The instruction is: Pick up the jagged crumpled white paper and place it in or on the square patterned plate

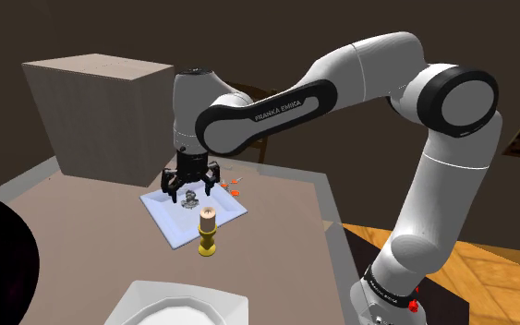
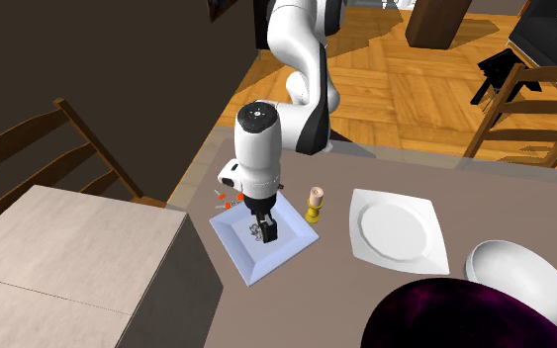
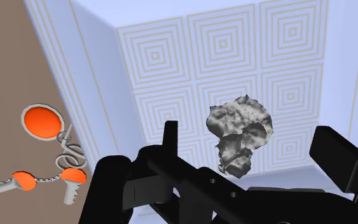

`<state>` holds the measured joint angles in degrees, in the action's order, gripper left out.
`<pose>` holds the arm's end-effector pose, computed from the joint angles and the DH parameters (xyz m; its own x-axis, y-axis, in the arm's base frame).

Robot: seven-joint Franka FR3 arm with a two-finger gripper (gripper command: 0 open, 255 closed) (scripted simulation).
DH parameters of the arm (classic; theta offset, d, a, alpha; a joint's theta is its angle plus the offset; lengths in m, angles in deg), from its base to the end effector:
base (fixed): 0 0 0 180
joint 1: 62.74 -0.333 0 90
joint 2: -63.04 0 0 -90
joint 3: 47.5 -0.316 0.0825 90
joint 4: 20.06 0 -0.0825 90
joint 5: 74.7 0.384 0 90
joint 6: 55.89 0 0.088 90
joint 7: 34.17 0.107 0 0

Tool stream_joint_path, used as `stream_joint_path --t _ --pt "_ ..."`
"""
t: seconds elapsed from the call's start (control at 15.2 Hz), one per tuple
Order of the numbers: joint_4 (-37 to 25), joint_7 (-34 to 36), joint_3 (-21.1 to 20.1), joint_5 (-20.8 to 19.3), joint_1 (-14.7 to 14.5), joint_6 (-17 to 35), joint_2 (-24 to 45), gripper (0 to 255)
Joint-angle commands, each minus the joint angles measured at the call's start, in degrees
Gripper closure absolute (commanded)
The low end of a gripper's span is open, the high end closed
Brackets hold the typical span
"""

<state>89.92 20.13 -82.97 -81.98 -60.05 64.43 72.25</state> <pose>0.5104 0.3065 0.4281 0.9472 -0.3174 0.0460 -0.3163 -0.9482 -0.0301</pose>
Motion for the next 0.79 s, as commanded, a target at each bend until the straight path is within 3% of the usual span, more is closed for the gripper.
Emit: stream_joint_path --t 0.0,0.2,0.73 --pt "-1.04 -0.44 -0.13 0.66 0.15 -1.71 -0.85 0" --pt "-4.38 -1.43 -0.36 2.13 0.44 -6.59 -2.79 0" --pt "-4.38 -1.43 -0.35 2.13 0.43 -6.59 -2.79 0"
